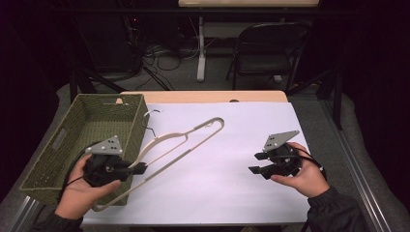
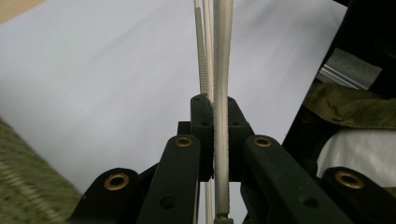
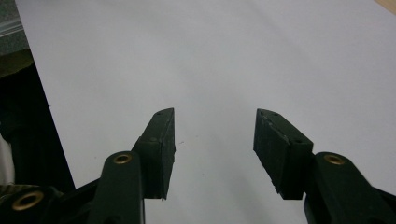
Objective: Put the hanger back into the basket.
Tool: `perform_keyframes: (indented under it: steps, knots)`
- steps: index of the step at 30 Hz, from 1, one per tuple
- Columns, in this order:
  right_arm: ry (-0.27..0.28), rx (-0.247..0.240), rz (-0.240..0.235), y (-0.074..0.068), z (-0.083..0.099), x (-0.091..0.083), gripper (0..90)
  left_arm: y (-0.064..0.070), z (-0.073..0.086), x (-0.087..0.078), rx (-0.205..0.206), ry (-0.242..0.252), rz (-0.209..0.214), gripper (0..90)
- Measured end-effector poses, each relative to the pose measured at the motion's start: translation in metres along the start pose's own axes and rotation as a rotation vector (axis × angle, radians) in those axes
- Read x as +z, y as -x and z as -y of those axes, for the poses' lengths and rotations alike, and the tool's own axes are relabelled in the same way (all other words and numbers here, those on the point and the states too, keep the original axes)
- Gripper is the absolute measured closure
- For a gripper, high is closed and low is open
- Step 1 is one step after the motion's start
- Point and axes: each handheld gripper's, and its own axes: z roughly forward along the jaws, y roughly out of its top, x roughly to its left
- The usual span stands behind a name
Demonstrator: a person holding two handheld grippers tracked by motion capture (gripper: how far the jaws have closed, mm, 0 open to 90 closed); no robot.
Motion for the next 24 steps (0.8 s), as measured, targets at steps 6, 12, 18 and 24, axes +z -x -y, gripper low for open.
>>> perform_keyframes:
  steps: [6,12,18,24]
  knots:
    - [0.001,0.012,0.005,0.004,0.001,0.001,48.1,-0.022,-0.002,-0.024,-0.005,0.002,-0.038,87.1]
    - [-0.029,0.02,0.011,0.008,0.002,0.0,48.0,-0.052,0.003,-0.047,-0.04,0.014,-0.104,87.1]
    - [-0.017,0.027,0.01,0.011,0.003,0.001,47.9,-0.082,0.013,-0.065,-0.072,0.003,-0.154,87.1]
    - [-0.021,0.034,0.013,0.013,0.003,0.004,47.8,-0.103,0.023,-0.077,-0.09,0.001,-0.191,87.1]
